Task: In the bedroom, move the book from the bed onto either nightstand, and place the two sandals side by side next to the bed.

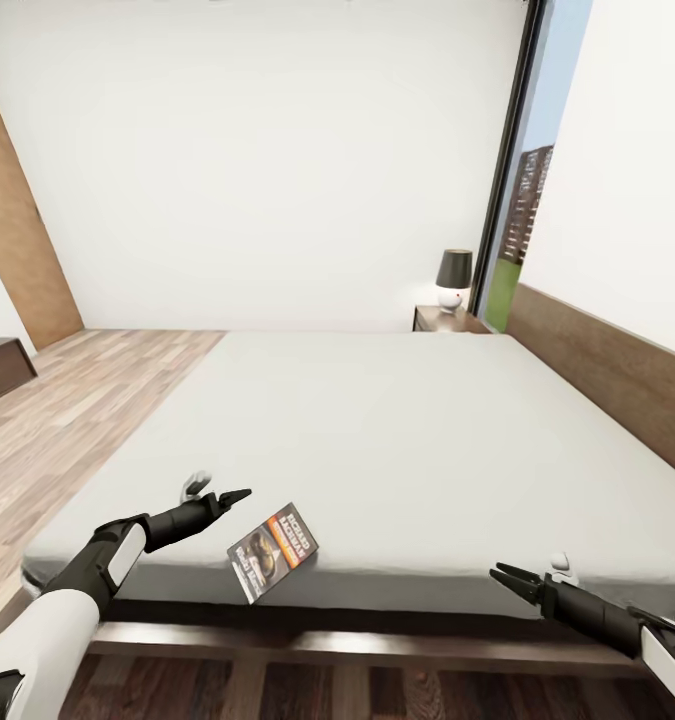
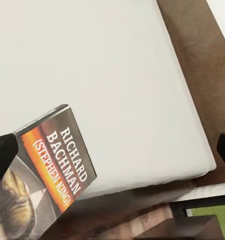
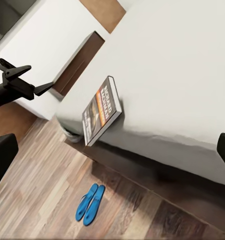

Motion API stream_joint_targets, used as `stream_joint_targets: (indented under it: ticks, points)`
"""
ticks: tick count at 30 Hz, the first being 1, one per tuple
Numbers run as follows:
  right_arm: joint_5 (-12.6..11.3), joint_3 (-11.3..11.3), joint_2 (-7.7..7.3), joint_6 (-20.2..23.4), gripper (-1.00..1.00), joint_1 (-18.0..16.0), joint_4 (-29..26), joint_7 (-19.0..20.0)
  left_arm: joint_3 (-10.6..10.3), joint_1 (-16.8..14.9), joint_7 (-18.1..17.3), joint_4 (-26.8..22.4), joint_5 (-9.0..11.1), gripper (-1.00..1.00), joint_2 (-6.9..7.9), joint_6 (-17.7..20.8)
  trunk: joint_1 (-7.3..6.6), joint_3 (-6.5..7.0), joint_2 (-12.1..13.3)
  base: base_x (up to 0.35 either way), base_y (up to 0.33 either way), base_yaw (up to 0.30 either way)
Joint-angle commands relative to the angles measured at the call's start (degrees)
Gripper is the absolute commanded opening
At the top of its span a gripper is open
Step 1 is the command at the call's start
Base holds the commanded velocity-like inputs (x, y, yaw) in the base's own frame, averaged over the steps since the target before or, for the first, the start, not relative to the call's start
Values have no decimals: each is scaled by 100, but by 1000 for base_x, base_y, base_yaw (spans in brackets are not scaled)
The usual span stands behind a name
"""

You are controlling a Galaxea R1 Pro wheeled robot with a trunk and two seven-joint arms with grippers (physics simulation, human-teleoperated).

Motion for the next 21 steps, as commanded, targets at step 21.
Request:
stream_joint_targets:
  ticks: [21]
  points:
    - [-59,37,-7,56,100,-5,1,8,11,-4,-18,2,24,100,-1,43,-4,-5,-3,-117,64,0]
